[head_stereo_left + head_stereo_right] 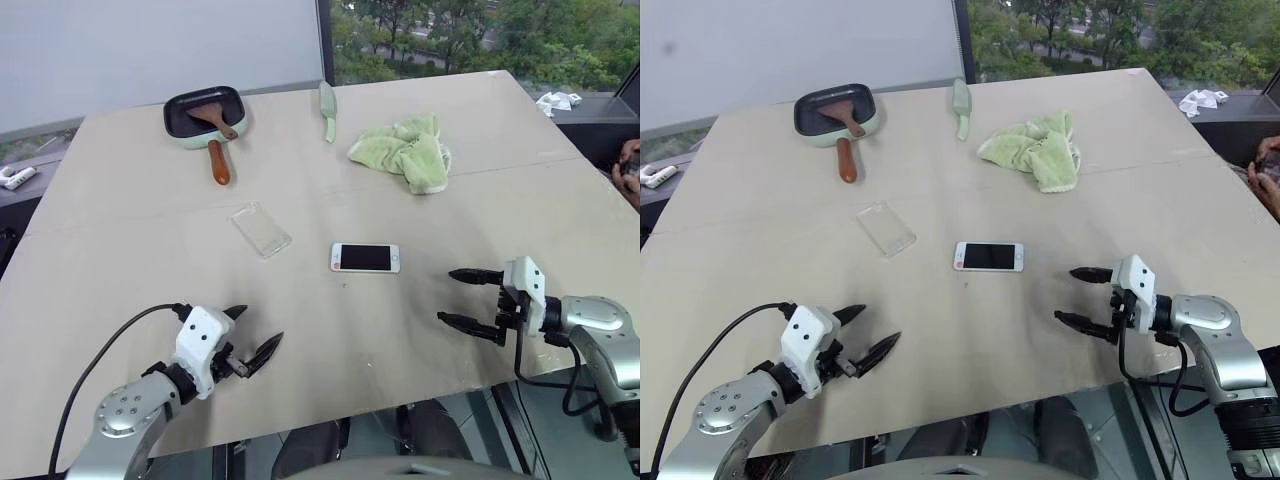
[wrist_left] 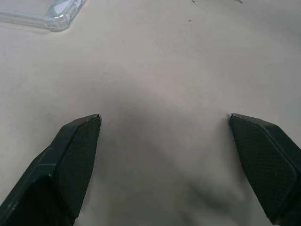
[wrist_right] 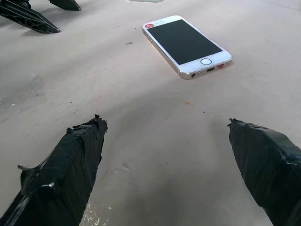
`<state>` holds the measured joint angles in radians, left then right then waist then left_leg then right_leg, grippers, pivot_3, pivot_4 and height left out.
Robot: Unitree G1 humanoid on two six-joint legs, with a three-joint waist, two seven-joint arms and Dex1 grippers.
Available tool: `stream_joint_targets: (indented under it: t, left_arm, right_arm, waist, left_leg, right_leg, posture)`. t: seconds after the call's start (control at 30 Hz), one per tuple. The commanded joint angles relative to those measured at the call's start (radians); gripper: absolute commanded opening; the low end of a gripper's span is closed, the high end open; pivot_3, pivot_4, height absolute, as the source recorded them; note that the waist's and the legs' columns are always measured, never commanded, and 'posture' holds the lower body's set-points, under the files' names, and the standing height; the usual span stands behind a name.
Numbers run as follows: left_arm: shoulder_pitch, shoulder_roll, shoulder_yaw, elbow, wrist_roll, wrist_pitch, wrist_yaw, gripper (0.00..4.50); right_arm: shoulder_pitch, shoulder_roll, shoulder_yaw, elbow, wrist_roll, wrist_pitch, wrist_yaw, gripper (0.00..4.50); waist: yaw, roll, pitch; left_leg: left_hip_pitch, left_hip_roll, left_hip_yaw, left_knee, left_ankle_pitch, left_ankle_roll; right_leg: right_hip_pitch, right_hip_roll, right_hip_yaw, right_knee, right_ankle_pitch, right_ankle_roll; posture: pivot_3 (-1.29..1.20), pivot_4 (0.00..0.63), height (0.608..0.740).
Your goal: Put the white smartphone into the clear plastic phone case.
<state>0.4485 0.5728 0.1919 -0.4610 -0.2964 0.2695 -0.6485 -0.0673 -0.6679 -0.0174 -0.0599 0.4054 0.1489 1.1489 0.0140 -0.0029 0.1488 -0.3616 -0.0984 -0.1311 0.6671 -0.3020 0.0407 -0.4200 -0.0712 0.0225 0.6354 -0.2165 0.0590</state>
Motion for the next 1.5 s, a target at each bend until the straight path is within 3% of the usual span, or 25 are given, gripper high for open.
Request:
stream_joint_targets:
  t: [0.03, 0.67, 0.9, 1.03, 1.17, 1.37, 1.5]
  left_arm:
    - [0.019, 0.008, 0.017, -0.004, 0.005, -0.02, -0.012, 4.48]
    - [0.006, 0.016, 0.024, 0.028, 0.005, -0.065, -0.043, 4.48]
    - [-0.175, 0.082, 0.068, 0.155, -0.055, -0.11, -0.145, 4.48]
    - [-0.412, 0.209, 0.018, 0.416, 0.002, -0.203, -0.288, 4.48]
    - [-0.704, 0.269, -0.073, 0.727, 0.064, -0.33, -0.441, 4.48]
    - [-1.138, 0.27, -0.241, 1.284, 0.231, -0.564, -0.642, 4.48]
    - [-1.292, 0.231, -0.343, 1.544, 0.357, -0.677, -0.674, 4.48]
  right_arm:
    - [-0.007, -0.005, -0.006, -0.032, 0.008, -0.004, 0.004, 4.5]
    - [0.002, 0.007, -0.002, -0.069, 0.013, 0.009, -0.012, 4.5]
    - [-0.019, 0.053, -0.028, -0.148, 0.106, 0.091, -0.06, 4.5]
    - [-0.079, 0.111, -0.025, -0.179, 0.147, 0.129, -0.123, 4.5]
    - [-0.115, 0.141, -0.019, -0.202, 0.144, 0.146, -0.174, 4.5]
    - [-0.091, 0.148, -0.027, -0.251, 0.139, 0.145, -0.222, 4.5]
    - [-0.067, 0.145, -0.028, -0.269, 0.128, 0.134, -0.241, 4.5]
  waist:
    - [0.0, 0.0, 0.0]
    - [0.0, 0.0, 0.0]
    - [0.002, 0.0, 0.0]
    - [0.0, 0.0, 0.0]
    - [0.004, -0.001, 0.0]
    - [-0.003, -0.002, 0.0]
    - [-0.014, -0.003, 0.0]
  left_leg:
    - [0.0, 0.0, 0.0, 0.0, 0.0, 0.0]
    - [0.0, 0.0, 0.0, 0.0, 0.0, 0.0]
    - [0.0, 0.0, -0.001, 0.0, 0.0, 0.0]
    - [0.0, 0.0, -0.001, 0.0, 0.0, 0.0]
    - [-0.001, -0.002, -0.003, 0.001, 0.0, 0.0]
    - [-0.007, -0.003, -0.002, 0.001, 0.0, 0.0]
    - [-0.011, -0.003, 0.0, 0.003, 0.001, 0.0]
  right_leg:
    - [0.0, 0.0, 0.0, 0.0, 0.0, 0.0]
    - [0.0, 0.0, 0.0, 0.0, 0.0, 0.0]
    - [0.0, 0.0, -0.002, 0.001, 0.0, 0.0]
    - [0.0, 0.0, -0.004, 0.001, 0.0, 0.0]
    - [-0.001, -0.001, -0.007, 0.002, 0.0, 0.0]
    - [-0.006, 0.0, -0.01, 0.0, 0.0, 0.0]
    - [-0.012, -0.001, -0.01, 0.005, 0.0, 0.0]
  posture:
    - [0.0, 0.15, 0.74]
    - [0.0, 0.15, 0.74]
    - [0.0, 0.15, 0.74]
    - [0.0, 0.15, 0.74]
    - [0.0, 0.15, 0.74]
    - [0.0, 0.15, 0.74]
    - [0.0, 0.15, 0.74]
